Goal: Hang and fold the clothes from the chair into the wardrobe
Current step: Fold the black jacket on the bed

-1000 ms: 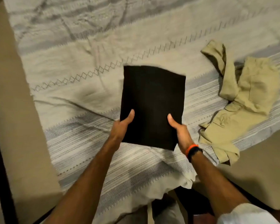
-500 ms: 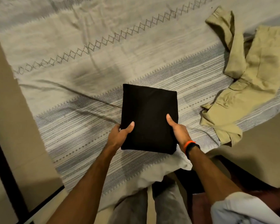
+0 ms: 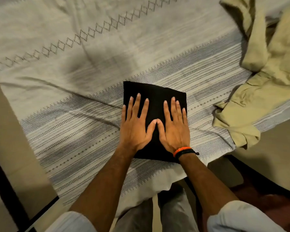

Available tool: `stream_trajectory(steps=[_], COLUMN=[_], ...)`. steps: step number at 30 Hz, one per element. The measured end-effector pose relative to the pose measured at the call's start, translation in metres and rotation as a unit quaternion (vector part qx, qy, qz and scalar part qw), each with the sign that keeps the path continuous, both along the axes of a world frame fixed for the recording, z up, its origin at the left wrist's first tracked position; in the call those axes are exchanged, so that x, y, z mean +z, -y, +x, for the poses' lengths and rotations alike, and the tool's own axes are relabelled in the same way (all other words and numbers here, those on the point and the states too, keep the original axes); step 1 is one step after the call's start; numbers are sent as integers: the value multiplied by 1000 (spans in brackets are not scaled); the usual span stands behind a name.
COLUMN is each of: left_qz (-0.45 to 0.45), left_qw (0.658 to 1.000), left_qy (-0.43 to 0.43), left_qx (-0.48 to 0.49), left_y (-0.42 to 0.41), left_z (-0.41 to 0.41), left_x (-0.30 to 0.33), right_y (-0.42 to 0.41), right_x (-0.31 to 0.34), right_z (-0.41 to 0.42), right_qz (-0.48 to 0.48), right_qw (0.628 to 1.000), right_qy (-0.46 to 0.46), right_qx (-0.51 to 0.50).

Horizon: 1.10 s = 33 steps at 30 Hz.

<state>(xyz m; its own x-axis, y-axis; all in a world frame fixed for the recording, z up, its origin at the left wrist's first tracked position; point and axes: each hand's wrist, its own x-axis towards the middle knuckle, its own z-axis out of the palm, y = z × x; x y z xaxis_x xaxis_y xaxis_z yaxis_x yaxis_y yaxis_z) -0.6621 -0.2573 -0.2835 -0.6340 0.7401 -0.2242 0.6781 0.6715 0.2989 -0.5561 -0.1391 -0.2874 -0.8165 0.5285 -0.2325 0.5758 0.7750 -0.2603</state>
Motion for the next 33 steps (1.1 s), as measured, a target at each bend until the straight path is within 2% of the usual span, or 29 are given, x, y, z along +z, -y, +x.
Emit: stream_trajectory(steps=[5, 15, 22, 26, 28, 30, 33], left_qz=[25, 128, 117, 76, 89, 147, 201], left_qw=[999, 991, 993, 997, 995, 986, 960], left_qy=[-20, -43, -28, 6, 41, 65, 62], left_qx=[-9, 19, 19, 21, 28, 55, 184], left_y=[8, 12, 8, 7, 6, 9, 21], left_z=[6, 6, 4, 1, -1, -3, -6], left_x=[-39, -99, -98, -73, -57, -41, -27], right_y=[12, 15, 11, 8, 4, 2, 3], right_x=[-43, -93, -92, -70, -54, -35, -13], right_z=[6, 1, -1, -3, -2, 2, 14], right_qz=[4, 19, 3, -53, -98, -130, -121], right_qw=[1000, 997, 997, 995, 989, 975, 949], right_qy=[0, -77, -80, -75, -104, -143, -174], right_qx=[-5, -12, -15, -27, -50, -107, -233])
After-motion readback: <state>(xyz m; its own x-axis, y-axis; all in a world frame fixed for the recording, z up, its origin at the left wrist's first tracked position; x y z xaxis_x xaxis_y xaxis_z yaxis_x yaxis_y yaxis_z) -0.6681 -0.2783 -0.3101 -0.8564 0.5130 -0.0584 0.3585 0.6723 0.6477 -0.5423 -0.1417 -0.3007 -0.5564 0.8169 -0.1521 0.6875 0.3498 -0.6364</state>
